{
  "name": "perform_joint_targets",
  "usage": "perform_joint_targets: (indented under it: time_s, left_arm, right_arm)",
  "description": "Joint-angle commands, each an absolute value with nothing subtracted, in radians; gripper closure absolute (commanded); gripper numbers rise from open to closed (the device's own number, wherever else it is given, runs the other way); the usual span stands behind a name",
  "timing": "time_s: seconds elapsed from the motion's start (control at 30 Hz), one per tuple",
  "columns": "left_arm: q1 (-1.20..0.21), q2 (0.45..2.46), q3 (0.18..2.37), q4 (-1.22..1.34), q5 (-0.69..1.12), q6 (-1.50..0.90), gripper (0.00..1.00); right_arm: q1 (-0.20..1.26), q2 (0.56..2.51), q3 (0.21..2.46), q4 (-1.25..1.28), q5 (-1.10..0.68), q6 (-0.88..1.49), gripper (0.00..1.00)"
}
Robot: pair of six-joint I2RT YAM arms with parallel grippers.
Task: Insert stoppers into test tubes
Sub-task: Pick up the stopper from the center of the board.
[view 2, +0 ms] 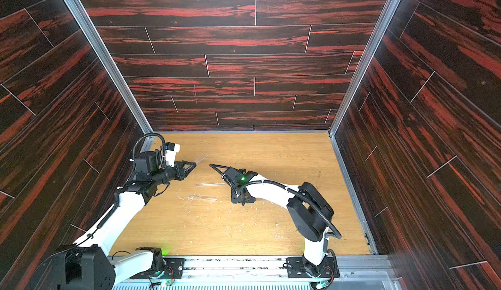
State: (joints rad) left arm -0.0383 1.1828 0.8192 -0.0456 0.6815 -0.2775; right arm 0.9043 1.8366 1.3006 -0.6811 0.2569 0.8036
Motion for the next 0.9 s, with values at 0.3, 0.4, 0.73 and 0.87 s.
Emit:
perform_joint_targets:
  time_s: [0.3, 0.4, 0.73, 0.87]
  left_arm:
    - [-0.031, 1.191, 0.835, -0.047, 0.698, -0.276, 0.91]
    - [-0.031, 1.195, 0.828, -0.032, 0.698, -0.283, 0.91]
    - [-0.032, 1.196, 0.831, -0.044, 0.694, -0.273, 0.91]
    - [-0.032, 1.197, 0.827, -0.038, 0.693, -0.272, 0.91]
  right_arm:
    - [0.877, 1.905, 1.266, -0.646, 0.202, 0.828, 0.56]
    - [0.877, 1.904, 1.243, -0.628, 0.193, 0.838, 0.58]
    - [0.862, 1.923, 1.236, -0.633, 0.211, 0.831, 0.63]
    - [0.859, 1.920, 1.225, -0.633, 0.217, 0.832, 0.64]
